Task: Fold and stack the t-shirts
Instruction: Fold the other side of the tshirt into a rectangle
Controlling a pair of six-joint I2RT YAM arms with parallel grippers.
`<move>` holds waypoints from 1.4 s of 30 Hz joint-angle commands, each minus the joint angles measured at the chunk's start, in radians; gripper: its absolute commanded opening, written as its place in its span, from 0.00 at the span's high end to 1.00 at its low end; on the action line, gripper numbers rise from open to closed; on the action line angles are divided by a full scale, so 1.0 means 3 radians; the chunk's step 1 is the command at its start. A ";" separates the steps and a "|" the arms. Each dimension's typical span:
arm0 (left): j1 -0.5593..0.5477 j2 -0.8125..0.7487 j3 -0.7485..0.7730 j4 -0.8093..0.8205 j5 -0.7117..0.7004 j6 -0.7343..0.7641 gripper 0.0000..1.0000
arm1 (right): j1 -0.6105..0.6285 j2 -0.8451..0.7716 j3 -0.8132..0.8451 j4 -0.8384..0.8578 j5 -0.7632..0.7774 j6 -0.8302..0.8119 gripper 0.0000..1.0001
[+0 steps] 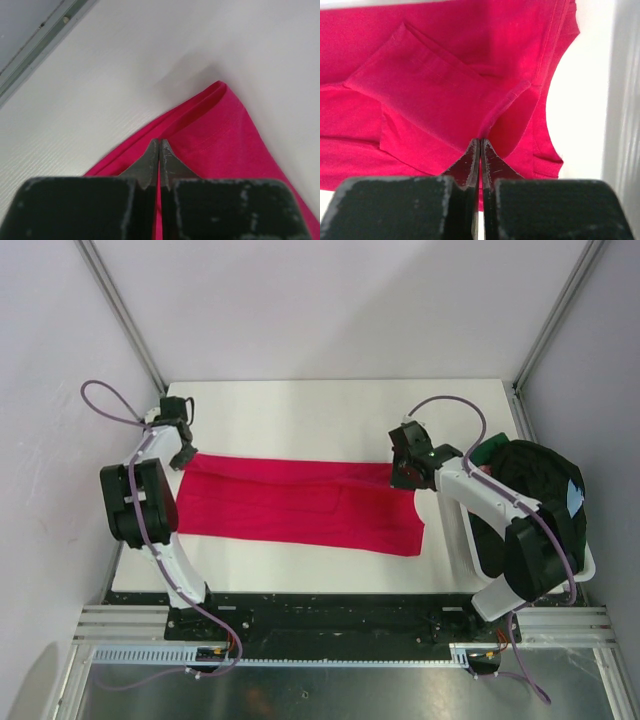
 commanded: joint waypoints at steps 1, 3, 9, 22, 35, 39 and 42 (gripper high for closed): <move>0.0045 -0.0320 -0.0046 0.0072 -0.0178 -0.0061 1.00 | -0.0024 -0.0239 0.0013 -0.0039 0.0065 -0.0001 1.00; 0.0046 -0.0353 -0.0076 0.0073 -0.0192 -0.0066 1.00 | -0.0015 -0.0251 0.0011 -0.0078 0.0068 0.0007 1.00; 0.0060 -0.0400 -0.0190 0.0073 -0.0206 -0.0085 1.00 | 0.0039 -0.0249 -0.0053 -0.0089 0.0082 0.0031 1.00; 0.0066 -0.0321 -0.0294 0.0077 -0.0170 -0.0132 1.00 | 0.0049 -0.0147 -0.0256 0.0044 0.0018 0.0053 1.00; 0.0066 -0.0372 -0.0408 0.0072 -0.0158 -0.0156 0.91 | 0.0043 -0.0061 -0.0315 0.0108 -0.0010 0.0044 1.00; 0.0068 -0.0514 -0.0479 0.0074 -0.0201 -0.0191 0.62 | 0.0037 -0.0069 -0.0314 0.0112 -0.0022 0.0031 1.00; 0.0069 -0.0623 -0.0493 0.0081 -0.0186 -0.0164 0.45 | 0.0023 -0.0127 -0.0312 0.0123 -0.0057 0.0010 0.89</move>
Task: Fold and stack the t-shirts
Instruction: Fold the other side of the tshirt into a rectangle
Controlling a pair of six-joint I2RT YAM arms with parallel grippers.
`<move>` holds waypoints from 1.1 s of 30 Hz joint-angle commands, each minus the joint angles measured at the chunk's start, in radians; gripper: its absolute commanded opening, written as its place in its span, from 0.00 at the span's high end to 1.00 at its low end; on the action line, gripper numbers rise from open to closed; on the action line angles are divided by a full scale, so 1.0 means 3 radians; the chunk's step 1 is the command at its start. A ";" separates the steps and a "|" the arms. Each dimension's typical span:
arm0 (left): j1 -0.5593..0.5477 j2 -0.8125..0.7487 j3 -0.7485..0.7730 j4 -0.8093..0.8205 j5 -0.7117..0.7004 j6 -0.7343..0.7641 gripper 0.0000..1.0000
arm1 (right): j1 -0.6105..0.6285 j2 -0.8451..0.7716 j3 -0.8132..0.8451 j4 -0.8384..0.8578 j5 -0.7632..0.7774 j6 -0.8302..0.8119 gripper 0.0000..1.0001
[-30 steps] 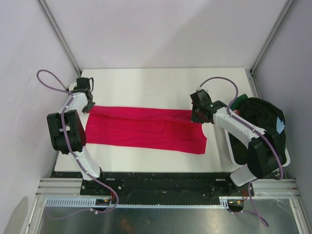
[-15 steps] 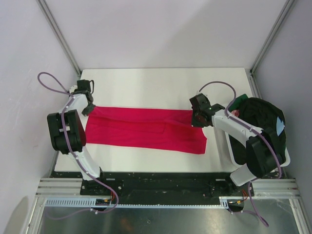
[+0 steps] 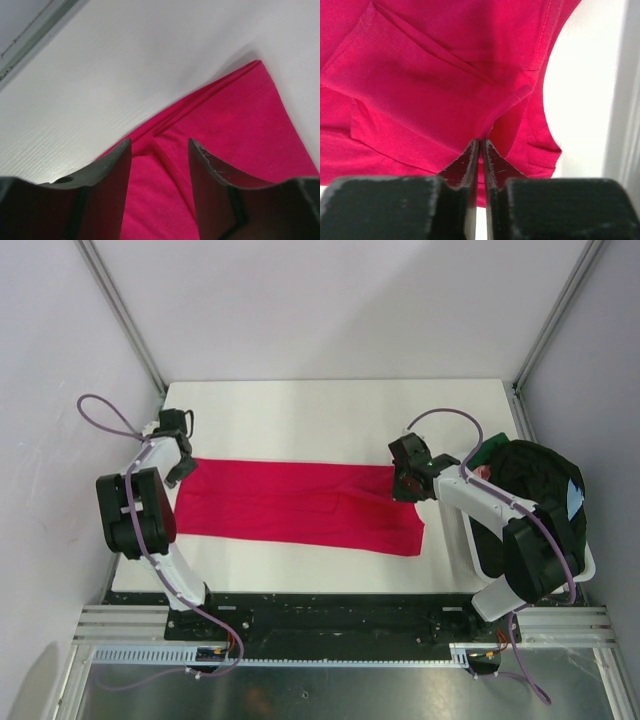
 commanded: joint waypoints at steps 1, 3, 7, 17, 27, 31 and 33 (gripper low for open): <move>0.0032 -0.0361 -0.0021 0.0073 -0.0068 -0.0006 0.43 | -0.0016 -0.0078 0.0005 0.0077 -0.0030 -0.0006 0.83; 0.0012 -0.0391 -0.0020 0.0110 0.0049 0.0043 0.42 | -0.0031 -0.0147 0.0013 0.0104 -0.0065 -0.0027 0.71; -0.0118 -0.0376 -0.0017 0.0193 0.0326 0.0142 0.46 | -0.0085 -0.0207 0.0053 0.0230 -0.0109 -0.0091 0.54; -0.1133 -0.0102 0.0206 0.0495 0.1601 0.0518 0.47 | -0.0231 0.0297 0.0336 0.0439 -0.0239 -0.0170 0.50; -0.2086 0.0696 0.1055 0.0640 0.2494 0.0709 0.42 | -0.0451 0.0224 0.0126 0.0216 -0.0222 0.0042 0.51; -0.2284 0.1078 0.1456 0.0638 0.2669 0.0711 0.40 | -0.0544 0.0217 -0.0029 0.0249 -0.0309 0.0075 0.51; -0.2363 0.1239 0.1609 0.0640 0.2739 0.0708 0.40 | -0.0595 0.0212 -0.0122 0.0307 -0.0372 0.0092 0.52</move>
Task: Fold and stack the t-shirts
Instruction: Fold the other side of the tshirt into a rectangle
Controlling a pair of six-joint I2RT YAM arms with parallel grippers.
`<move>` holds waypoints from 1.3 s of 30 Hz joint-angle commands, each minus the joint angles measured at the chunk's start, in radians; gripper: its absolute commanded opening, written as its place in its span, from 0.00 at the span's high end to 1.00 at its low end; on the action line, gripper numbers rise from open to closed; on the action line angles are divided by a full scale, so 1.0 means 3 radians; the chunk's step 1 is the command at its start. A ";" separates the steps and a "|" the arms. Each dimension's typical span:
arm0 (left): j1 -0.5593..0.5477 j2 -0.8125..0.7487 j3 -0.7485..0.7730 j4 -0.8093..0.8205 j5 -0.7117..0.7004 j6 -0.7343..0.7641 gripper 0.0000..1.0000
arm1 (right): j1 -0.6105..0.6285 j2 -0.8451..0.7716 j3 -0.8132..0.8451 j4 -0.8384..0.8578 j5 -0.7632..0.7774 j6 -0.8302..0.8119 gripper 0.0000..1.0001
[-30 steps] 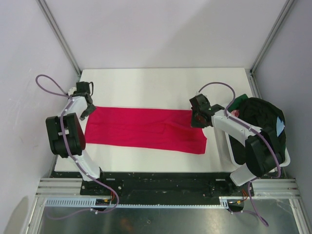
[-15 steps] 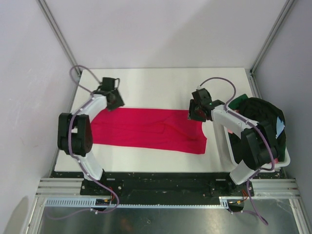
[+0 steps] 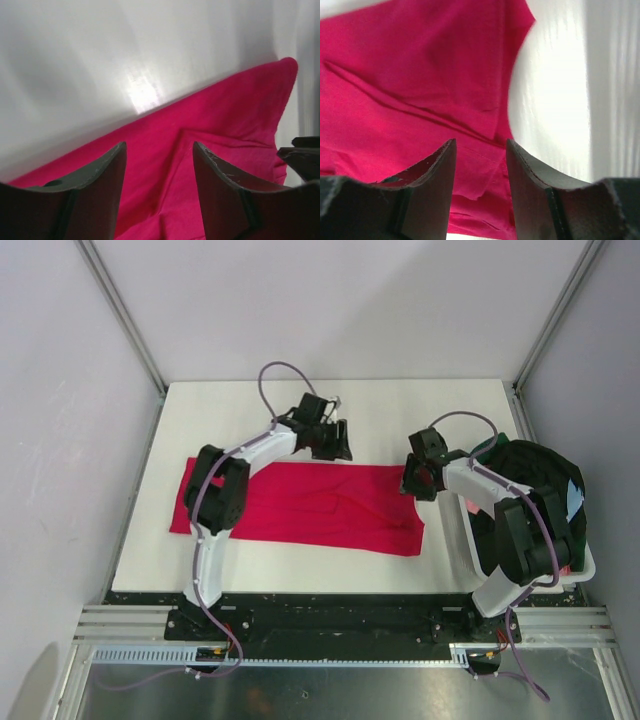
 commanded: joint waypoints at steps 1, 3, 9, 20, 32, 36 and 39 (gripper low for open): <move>-0.0147 0.0306 0.0389 0.0036 0.0348 0.0088 0.40 | -0.0099 -0.0100 -0.0182 0.0063 -0.0134 0.0093 0.52; -0.0191 0.0400 0.0458 0.0035 0.0400 0.0065 0.40 | -0.0124 -0.0101 -0.0237 0.0093 -0.0155 0.0098 0.52; -0.0256 0.0460 0.0439 0.0034 0.0492 0.0076 0.40 | -0.0134 -0.0042 -0.0301 0.0170 -0.0194 0.0095 0.53; -0.0288 0.0284 0.0294 0.0033 0.0543 0.0171 0.40 | -0.0134 -0.0035 -0.0304 0.0229 -0.0171 0.0098 0.54; -0.0344 0.0134 0.0208 0.0033 0.0586 0.0241 0.42 | -0.0117 -0.0002 -0.0307 0.0219 -0.0162 0.0104 0.58; -0.0358 0.0127 0.0197 0.0032 0.0599 0.0243 0.43 | -0.0106 0.0019 -0.0307 0.0222 -0.0158 0.0102 0.59; -0.0376 0.0152 0.0189 0.0024 0.0587 0.0245 0.43 | -0.0101 0.0032 -0.0305 0.0229 -0.0162 0.0108 0.59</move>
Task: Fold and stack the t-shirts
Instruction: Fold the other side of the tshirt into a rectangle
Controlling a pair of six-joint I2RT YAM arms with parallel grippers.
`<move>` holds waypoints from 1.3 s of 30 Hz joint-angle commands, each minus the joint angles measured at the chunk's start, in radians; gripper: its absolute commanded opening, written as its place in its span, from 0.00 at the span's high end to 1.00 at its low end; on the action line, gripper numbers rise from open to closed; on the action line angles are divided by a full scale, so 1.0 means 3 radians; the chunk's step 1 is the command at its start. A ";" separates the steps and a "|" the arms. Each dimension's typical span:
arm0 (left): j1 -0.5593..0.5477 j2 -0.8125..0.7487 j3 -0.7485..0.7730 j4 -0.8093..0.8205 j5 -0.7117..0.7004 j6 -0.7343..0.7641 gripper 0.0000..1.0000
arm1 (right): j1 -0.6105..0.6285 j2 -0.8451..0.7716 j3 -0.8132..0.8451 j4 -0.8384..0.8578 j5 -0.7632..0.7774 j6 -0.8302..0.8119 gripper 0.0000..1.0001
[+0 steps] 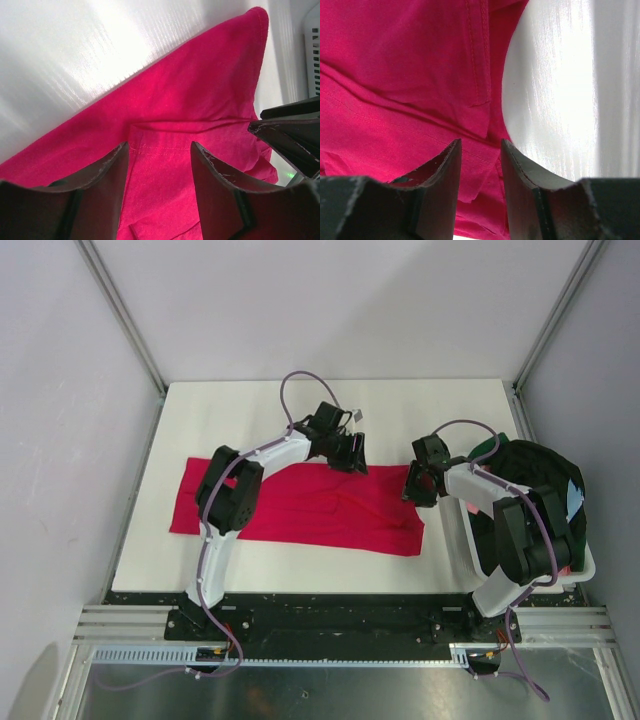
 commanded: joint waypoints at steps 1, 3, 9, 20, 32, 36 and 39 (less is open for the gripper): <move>-0.0044 -0.0173 -0.0023 0.0001 0.0055 0.0096 0.43 | 0.0020 0.0036 0.0001 0.0053 0.0038 0.0026 0.59; -0.0051 -0.0140 -0.0020 -0.0008 0.0032 0.0094 0.43 | 0.0023 0.0046 -0.0002 0.0051 0.0041 0.0025 0.59; -0.0078 -0.0043 0.0007 -0.0040 0.0036 0.0095 0.44 | 0.0035 0.0083 -0.0009 0.0054 0.0043 0.0019 0.59; -0.0116 0.0012 -0.0004 -0.0074 -0.0061 0.0104 0.49 | 0.0037 0.0151 -0.0035 0.0109 0.0023 0.0014 0.60; -0.0128 -0.0021 0.0009 -0.0198 -0.0417 0.0190 0.50 | 0.0054 0.0080 -0.0035 0.0095 0.0002 0.0011 0.87; -0.0148 0.0025 0.0040 -0.0222 -0.0437 0.0200 0.50 | 0.0063 0.0046 -0.0034 0.0072 0.0001 0.0015 0.97; -0.0163 0.0047 0.0065 -0.0228 -0.0434 0.0208 0.50 | 0.0077 0.0004 -0.0032 0.0058 0.0004 0.0014 1.00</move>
